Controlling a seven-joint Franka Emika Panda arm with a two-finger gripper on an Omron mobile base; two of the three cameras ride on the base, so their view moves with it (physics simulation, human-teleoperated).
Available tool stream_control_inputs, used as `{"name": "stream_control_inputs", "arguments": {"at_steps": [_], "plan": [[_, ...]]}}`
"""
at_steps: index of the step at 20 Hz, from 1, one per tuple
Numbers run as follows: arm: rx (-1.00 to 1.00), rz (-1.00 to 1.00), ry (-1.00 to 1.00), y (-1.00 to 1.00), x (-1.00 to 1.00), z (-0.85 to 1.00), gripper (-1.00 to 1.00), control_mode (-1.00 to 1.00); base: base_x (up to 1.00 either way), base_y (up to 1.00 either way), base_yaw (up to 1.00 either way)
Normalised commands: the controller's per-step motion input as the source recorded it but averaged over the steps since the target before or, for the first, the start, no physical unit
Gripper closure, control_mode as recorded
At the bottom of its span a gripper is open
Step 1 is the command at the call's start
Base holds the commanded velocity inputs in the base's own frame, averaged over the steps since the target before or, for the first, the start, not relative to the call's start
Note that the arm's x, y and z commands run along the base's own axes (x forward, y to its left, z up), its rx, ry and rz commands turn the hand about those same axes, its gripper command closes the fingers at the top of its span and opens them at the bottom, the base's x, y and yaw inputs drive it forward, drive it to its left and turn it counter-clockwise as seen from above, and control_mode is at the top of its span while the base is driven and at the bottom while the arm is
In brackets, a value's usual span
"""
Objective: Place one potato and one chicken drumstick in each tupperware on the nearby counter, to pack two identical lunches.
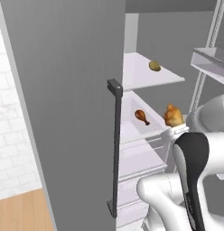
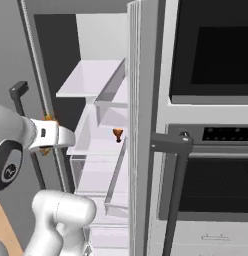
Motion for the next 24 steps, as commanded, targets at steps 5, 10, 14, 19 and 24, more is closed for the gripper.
{"name": "stream_control_inputs", "arguments": {"at_steps": [5,10,14,19,24], "plan": [[0.0,0.0,0.0,0.0,0.0,0.0,1.0,1.0,-1.0,0.0,0.0],[0.0,0.0,0.0,0.0,0.0,0.0,1.0,1.0,-1.0,-0.01,0.0],[0.0,0.0,0.0,0.0,0.0,0.0,1.0,1.0,-0.99,-0.62,-0.06],[0.0,0.0,0.0,0.0,0.0,0.0,1.0,1.0,-0.47,-1.0,-0.28],[0.0,0.0,0.0,0.0,0.0,0.0,1.0,1.0,0.15,-1.0,-0.29]]}}
